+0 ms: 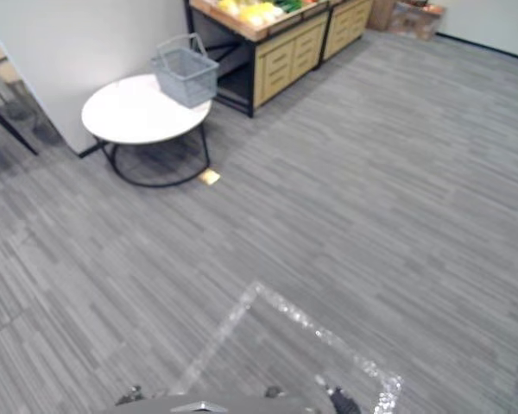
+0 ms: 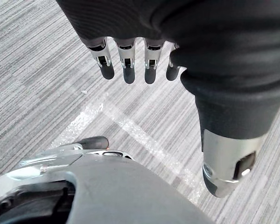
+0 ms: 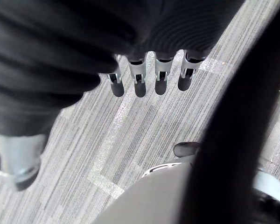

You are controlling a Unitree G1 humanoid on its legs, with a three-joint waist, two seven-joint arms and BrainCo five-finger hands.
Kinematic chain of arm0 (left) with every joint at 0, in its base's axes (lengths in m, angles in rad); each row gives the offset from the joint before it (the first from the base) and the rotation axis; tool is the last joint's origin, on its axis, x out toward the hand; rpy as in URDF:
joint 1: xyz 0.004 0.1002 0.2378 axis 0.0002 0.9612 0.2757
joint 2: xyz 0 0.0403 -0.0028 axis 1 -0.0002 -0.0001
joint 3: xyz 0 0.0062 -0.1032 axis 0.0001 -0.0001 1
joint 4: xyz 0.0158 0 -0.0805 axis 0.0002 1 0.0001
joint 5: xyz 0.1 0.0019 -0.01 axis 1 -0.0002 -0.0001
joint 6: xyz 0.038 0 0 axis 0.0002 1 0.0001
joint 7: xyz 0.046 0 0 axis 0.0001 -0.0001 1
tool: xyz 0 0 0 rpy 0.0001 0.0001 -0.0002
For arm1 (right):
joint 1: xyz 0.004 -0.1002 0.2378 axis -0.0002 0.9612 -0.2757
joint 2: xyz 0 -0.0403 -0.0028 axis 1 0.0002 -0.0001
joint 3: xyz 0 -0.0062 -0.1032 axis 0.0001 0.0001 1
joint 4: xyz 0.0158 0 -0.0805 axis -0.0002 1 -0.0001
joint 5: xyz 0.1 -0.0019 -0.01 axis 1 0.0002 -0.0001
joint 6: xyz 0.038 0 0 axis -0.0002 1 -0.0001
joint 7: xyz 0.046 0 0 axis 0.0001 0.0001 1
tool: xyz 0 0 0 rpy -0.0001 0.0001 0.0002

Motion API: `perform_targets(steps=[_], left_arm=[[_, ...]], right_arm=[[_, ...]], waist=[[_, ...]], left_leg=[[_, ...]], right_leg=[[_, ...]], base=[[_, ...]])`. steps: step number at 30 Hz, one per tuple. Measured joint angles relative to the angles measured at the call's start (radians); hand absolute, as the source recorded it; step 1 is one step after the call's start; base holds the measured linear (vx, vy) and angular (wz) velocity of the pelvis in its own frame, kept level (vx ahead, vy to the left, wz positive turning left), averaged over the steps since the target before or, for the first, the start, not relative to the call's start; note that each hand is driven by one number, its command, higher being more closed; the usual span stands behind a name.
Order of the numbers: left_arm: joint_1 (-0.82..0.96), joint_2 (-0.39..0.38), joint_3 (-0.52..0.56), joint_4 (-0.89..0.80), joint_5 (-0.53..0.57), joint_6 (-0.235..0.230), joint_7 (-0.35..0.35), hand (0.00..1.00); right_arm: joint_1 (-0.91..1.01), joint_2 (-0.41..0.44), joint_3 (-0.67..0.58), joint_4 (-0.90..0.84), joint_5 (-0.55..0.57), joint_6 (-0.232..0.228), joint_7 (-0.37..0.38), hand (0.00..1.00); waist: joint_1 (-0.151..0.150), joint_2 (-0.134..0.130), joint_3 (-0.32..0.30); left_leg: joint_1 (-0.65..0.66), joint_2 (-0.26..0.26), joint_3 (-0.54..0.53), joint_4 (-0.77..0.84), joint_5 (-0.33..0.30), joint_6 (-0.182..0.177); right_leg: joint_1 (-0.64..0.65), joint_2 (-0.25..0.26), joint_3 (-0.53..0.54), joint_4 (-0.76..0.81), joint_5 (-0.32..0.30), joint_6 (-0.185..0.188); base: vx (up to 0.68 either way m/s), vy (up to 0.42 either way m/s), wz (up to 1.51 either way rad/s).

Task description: Pick vegetable in the basket

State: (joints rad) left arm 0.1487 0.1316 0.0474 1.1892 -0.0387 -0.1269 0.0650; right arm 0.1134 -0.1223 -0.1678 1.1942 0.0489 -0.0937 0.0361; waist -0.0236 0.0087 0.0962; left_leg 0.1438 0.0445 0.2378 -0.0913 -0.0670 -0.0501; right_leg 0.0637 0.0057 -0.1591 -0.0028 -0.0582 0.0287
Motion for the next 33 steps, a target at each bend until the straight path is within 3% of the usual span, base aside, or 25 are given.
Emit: perform_targets(steps=[1,2,4,5,6,8,9,10,11,13,15,17,19,21,22,23,24,25,27,28,29,30,31,33], left_arm=[[-0.006,0.005,0.001,-0.003,0.0,0.0,0.005,0.0],[-0.017,0.014,0.007,-0.016,0.0,0.0,0.01,0.0],[-0.023,0.013,0.026,-0.026,0.0,0.0,0.016,0.0],[-0.021,0.012,0.042,-0.041,0.0,0.0,0.018,0.0],[-0.019,0.014,0.054,-0.047,-0.003,-0.001,0.018,0.0],[-0.017,-0.016,0.11,-0.066,-0.039,-0.001,0.017,0.0],[-0.013,-0.023,0.117,-0.076,-0.058,0.001,0.017,0.0],[-0.013,-0.022,0.118,-0.079,-0.063,0.001,0.015,0.0],[-0.013,-0.023,0.119,-0.08,-0.071,0.001,0.015,0.0],[-0.015,-0.032,0.127,-0.078,-0.075,0.004,0.013,0.0],[-0.002,-0.043,0.127,-0.074,-0.074,0.005,0.011,0.0],[0.022,-0.054,0.128,-0.074,-0.072,0.005,0.017,0.0],[0.031,-0.068,0.136,-0.073,-0.071,0.004,0.019,0.0],[0.035,-0.084,0.14,-0.055,-0.066,0.005,0.02,0.0],[0.041,-0.079,0.146,-0.033,-0.064,0.008,0.018,0.0],[0.064,-0.056,0.147,-0.035,-0.053,0.01,0.018,0.0],[0.075,-0.044,0.146,-0.034,-0.046,0.009,0.018,0.0],[0.075,-0.021,0.145,-0.034,-0.024,0.009,0.023,0.0],[0.055,-0.005,0.134,-0.037,-0.001,0.006,0.023,0.0],[0.043,0.0,0.128,-0.036,0.014,0.008,0.022,0.0],[0.043,0.003,0.105,-0.046,0.021,0.007,0.02,0.0],[0.042,0.009,0.083,-0.055,0.023,0.007,0.018,0.0],[0.038,0.012,0.072,-0.056,0.023,0.007,0.018,0.0],[0.006,0.021,0.042,-0.057,0.022,0.008,0.019,0.0]], right_arm=[[-0.01,0.002,0.007,0.0,0.0,0.0,0.0,0.0],[-0.022,0.003,0.022,-0.001,-0.001,-0.002,0.001,0.0],[-0.028,0.003,0.03,-0.001,-0.001,-0.002,0.001,0.0],[-0.03,0.003,0.037,0.0,-0.001,-0.002,0.0,0.0],[-0.03,-0.001,0.045,0.0,-0.001,-0.003,0.0,0.0],[-0.032,-0.026,0.067,0.0,-0.001,-0.005,0.001,0.0],[-0.031,-0.026,0.067,0.0,-0.001,-0.005,-0.002,0.0],[-0.033,-0.027,0.063,0.0,-0.001,-0.004,-0.003,0.0],[-0.035,-0.027,0.058,0.0,-0.001,-0.004,-0.003,0.0],[-0.058,-0.029,0.055,0.0,-0.001,0.0,-0.003,0.0],[-0.076,-0.035,0.055,0.0,-0.002,-0.003,-0.004,0.0],[-0.085,-0.041,0.057,-0.007,-0.006,-0.008,-0.005,0.0],[-0.085,-0.051,0.06,-0.015,-0.01,-0.014,-0.005,0.0],[-0.082,-0.066,0.071,-0.029,-0.011,-0.014,-0.003,0.0],[-0.068,-0.062,0.08,-0.051,-0.011,-0.016,0.0,0.0],[-0.053,-0.043,0.101,-0.055,-0.011,-0.02,0.002,0.0],[-0.048,-0.029,0.107,-0.054,-0.011,-0.021,0.005,0.0],[-0.048,-0.006,0.107,-0.052,-0.011,-0.025,0.008,0.0],[-0.05,-0.003,0.091,-0.055,-0.011,-0.037,0.009,0.0],[-0.048,-0.004,0.09,-0.046,-0.012,-0.037,0.008,0.0],[-0.043,-0.007,0.091,-0.048,-0.012,-0.038,0.007,0.0],[-0.041,-0.011,0.091,-0.05,-0.012,-0.042,0.006,0.0],[-0.041,-0.013,0.091,-0.052,-0.012,-0.042,0.006,0.0],[-0.039,-0.015,0.09,-0.059,-0.013,-0.041,0.002,0.0]], waist=[[-0.001,-0.007,0.013],[0.0,-0.023,0.032],[0.004,-0.028,0.049],[0.007,-0.033,0.063],[0.007,-0.03,0.068],[0.013,0.0,0.09],[0.03,0.002,0.103],[0.034,-0.004,0.105],[0.038,-0.012,0.102],[0.044,-0.003,0.116],[0.055,0.006,0.122],[0.056,0.02,0.12],[0.065,0.04,0.121],[0.071,0.066,0.119],[0.073,0.049,0.116],[0.084,0.004,0.08],[0.084,-0.028,0.055],[0.077,-0.063,0.027],[0.053,-0.072,0.027],[0.053,-0.074,0.028],[0.05,-0.07,0.031],[0.049,-0.061,0.039],[0.048,-0.061,0.04],[0.039,-0.058,0.046]], left_leg=[[-0.015,0.001,0.004,0.022,-0.003,-0.004],[-0.066,0.008,0.008,0.116,-0.043,-0.016],[-0.129,0.032,0.009,0.268,-0.101,-0.028],[-0.218,0.067,0.01,0.487,-0.125,-0.038],[-0.258,0.085,0.009,0.584,-0.124,-0.037],[-0.354,0.146,-0.01,0.821,-0.083,0.005],[-0.392,0.157,-0.02,0.913,-0.012,0.011],[-0.408,0.151,-0.031,0.938,0.021,0.006],[-0.433,0.142,-0.043,0.967,0.01,0.005],[-0.479,0.105,-0.072,0.907,-0.046,-0.005],[-0.494,0.081,-0.083,0.666,-0.035,-0.012],[-0.485,0.09,-0.089,0.334,0.045,-0.031],[-0.502,0.116,-0.088,0.157,0.088,-0.048],[-0.526,0.155,-0.081,0.149,0.089,-0.047],[-0.524,0.151,-0.071,0.19,0.163,-0.03],[-0.523,0.109,-0.036,0.242,0.19,-0.014],[-0.529,0.084,-0.024,0.255,0.182,-0.007],[-0.529,0.04,0.0,0.258,0.147,0.034],[-0.49,-0.01,0.003,0.27,0.106,0.066],[-0.445,-0.03,0.004,0.27,0.077,0.082],[-0.376,-0.046,0.004,0.267,0.033,0.097],[-0.31,-0.055,0.0,0.265,-0.014,0.102],[-0.277,-0.059,-0.004,0.263,-0.034,0.102],[-0.144,-0.069,-0.018,0.229,-0.089,0.101]], right_leg=[[-0.026,-0.004,0.005,0.039,-0.018,-0.007],[-0.064,-0.014,0.008,0.099,-0.051,-0.015],[-0.077,-0.014,0.009,0.134,-0.081,-0.027],[-0.067,-0.011,0.007,0.148,-0.103,-0.048],[-0.057,-0.007,0.003,0.146,-0.105,-0.051],[-0.016,0.021,-0.003,0.148,-0.114,-0.066],[0.01,0.018,-0.001,0.148,-0.12,-0.07],[0.015,0.011,-0.001,0.149,-0.124,-0.07],[0.022,0.002,0.0,0.149,-0.128,-0.068],[0.025,-0.019,0.002,0.143,-0.132,-0.065],[0.025,-0.039,0.009,0.14,-0.145,-0.046],[0.028,-0.038,0.018,0.129,-0.161,-0.034],[0.03,-0.028,0.035,0.127,-0.184,-0.014],[0.05,-0.017,0.061,0.127,-0.219,0.01],[0.073,-0.043,0.083,0.135,-0.254,0.025],[0.074,-0.106,0.108,0.15,-0.29,0.026],[0.067,-0.133,0.12,0.171,-0.29,0.025],[0.004,-0.179,0.149,0.279,-0.272,0.037],[-0.084,-0.213,0.199,0.526,-0.189,0.067],[-0.116,-0.226,0.21,0.644,-0.108,0.072],[-0.147,-0.24,0.214,0.775,0.051,0.117],[-0.185,-0.245,0.21,0.931,0.078,0.142],[-0.21,-0.246,0.204,0.998,0.072,0.134],[-0.29,-0.244,0.109,1.122,0.004,0.078]], base=[[-0.05,-0.06,-0.1],[-0.04,-0.055,-0.06],[-0.08,-0.098,0.01],[-0.09,-0.144,0.06],[-0.07,-0.121,0.09],[-0.01,-0.028,0.03],[0.04,-0.02,0.02],[0.05,-0.012,0.05],[0.1,0.005,0.13],[0.12,0.046,0.08],[0.12,0.066,-0.07],[0.21,0.116,-0.12],[0.33,0.21,-0.23],[0.41,0.322,-0.42],[0.59,0.438,-0.55],[0.62,0.413,-0.54],[0.68,0.326,-0.44],[0.61,0.266,-0.03],[0.6,0.288,0.27],[0.59,0.269,0.23],[0.57,0.252,0.12],[0.42,0.182,0.01],[0.4,0.14,-0.05],[0.58,0.117,0.06]])
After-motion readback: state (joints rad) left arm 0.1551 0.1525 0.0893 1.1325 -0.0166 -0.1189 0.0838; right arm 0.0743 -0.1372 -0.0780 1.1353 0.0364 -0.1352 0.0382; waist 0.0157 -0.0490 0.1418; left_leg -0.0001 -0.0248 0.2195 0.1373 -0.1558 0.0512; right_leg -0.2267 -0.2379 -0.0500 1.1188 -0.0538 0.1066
